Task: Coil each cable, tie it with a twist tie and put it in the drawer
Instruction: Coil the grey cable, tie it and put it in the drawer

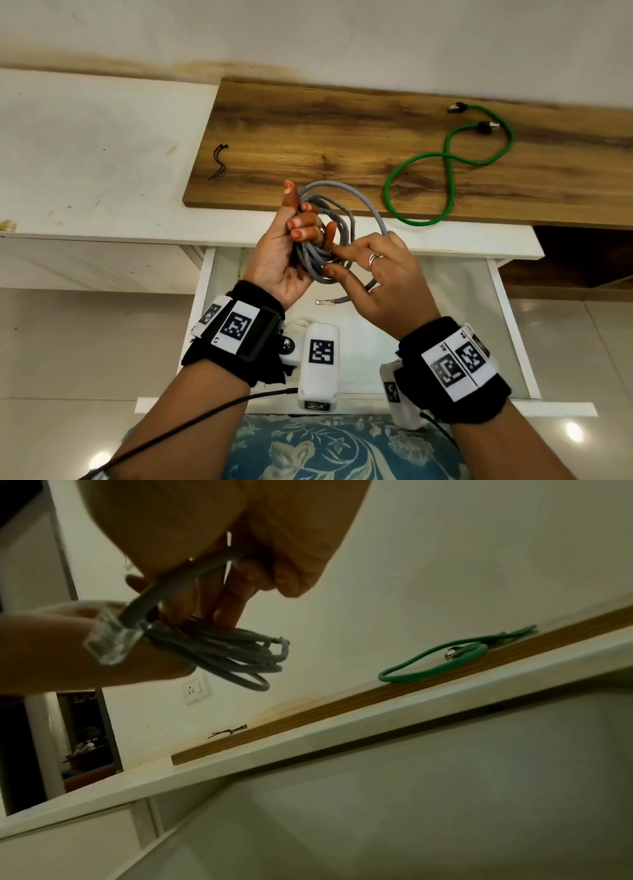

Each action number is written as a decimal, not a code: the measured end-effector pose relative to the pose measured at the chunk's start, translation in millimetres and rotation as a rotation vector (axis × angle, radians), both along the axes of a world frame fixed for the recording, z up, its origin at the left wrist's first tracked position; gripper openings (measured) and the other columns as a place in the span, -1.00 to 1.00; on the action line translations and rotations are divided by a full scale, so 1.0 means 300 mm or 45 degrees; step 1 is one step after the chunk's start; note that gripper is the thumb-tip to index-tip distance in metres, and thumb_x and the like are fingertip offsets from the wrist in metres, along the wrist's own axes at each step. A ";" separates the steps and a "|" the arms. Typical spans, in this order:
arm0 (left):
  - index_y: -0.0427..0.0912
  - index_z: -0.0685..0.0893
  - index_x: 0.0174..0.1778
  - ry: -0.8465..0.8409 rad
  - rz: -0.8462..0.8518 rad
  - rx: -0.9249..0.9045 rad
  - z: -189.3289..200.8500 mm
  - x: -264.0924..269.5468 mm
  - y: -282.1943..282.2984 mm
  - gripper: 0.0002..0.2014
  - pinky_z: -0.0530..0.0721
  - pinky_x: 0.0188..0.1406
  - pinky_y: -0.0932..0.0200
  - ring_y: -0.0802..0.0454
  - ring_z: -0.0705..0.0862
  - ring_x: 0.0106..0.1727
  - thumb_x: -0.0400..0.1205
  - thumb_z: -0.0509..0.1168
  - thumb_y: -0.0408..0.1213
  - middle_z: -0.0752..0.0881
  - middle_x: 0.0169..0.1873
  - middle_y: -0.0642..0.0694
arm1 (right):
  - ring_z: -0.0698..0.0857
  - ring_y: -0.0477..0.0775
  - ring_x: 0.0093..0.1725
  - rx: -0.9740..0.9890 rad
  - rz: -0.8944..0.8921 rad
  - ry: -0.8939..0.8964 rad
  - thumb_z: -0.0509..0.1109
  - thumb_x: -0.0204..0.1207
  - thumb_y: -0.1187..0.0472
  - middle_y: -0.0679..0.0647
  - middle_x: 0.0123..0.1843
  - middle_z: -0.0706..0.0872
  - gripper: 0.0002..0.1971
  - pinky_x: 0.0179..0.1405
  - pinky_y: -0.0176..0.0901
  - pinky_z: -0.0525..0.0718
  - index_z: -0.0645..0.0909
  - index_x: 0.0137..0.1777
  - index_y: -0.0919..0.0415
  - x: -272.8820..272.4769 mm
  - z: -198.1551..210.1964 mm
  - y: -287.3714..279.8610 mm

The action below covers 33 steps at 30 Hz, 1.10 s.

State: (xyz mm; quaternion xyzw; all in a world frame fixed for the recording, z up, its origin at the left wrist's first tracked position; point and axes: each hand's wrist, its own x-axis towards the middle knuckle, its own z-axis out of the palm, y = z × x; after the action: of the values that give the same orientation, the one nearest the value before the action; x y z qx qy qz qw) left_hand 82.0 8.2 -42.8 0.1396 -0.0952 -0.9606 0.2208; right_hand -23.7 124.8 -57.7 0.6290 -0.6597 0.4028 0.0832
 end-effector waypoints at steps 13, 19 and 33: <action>-0.09 0.46 -0.33 -0.154 0.105 0.037 0.019 -0.008 0.021 -0.68 0.65 -0.28 0.41 0.23 0.42 -0.69 0.62 0.22 0.05 0.40 -0.70 0.09 | 0.61 0.13 -0.02 0.305 0.015 -0.093 0.41 0.33 -0.21 0.14 -0.03 0.62 -0.42 0.09 -0.28 0.48 0.73 0.13 0.28 -0.011 -0.004 -0.006; -0.10 0.46 -0.46 -0.140 0.140 -0.035 0.039 -0.017 0.043 -0.57 0.74 -0.23 0.28 0.25 0.50 -0.64 0.62 0.15 0.11 0.43 -0.67 0.10 | 0.58 0.10 -0.14 0.120 -0.010 0.001 0.44 0.46 0.01 0.19 -0.16 0.63 -0.65 -0.04 -0.16 0.51 0.74 -0.07 0.35 0.004 -0.016 -0.011; -0.14 0.51 -0.32 -0.376 0.034 -0.366 0.049 -0.017 0.046 -0.62 0.53 -0.48 0.33 0.23 0.27 -0.77 0.70 0.11 0.04 0.33 -0.73 0.09 | 0.49 -0.25 -0.44 0.289 -0.005 -0.610 0.68 0.14 0.01 -0.02 -0.12 0.63 -0.65 -0.34 -0.56 0.42 0.79 -0.08 0.08 -0.023 0.028 -0.005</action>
State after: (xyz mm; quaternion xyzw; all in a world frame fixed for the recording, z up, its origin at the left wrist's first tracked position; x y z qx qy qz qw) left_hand 76.8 22.1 -28.2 0.2472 -0.2608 -0.9032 0.2348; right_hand -30.6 123.3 -49.5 0.5196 -0.7028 0.4636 -0.1455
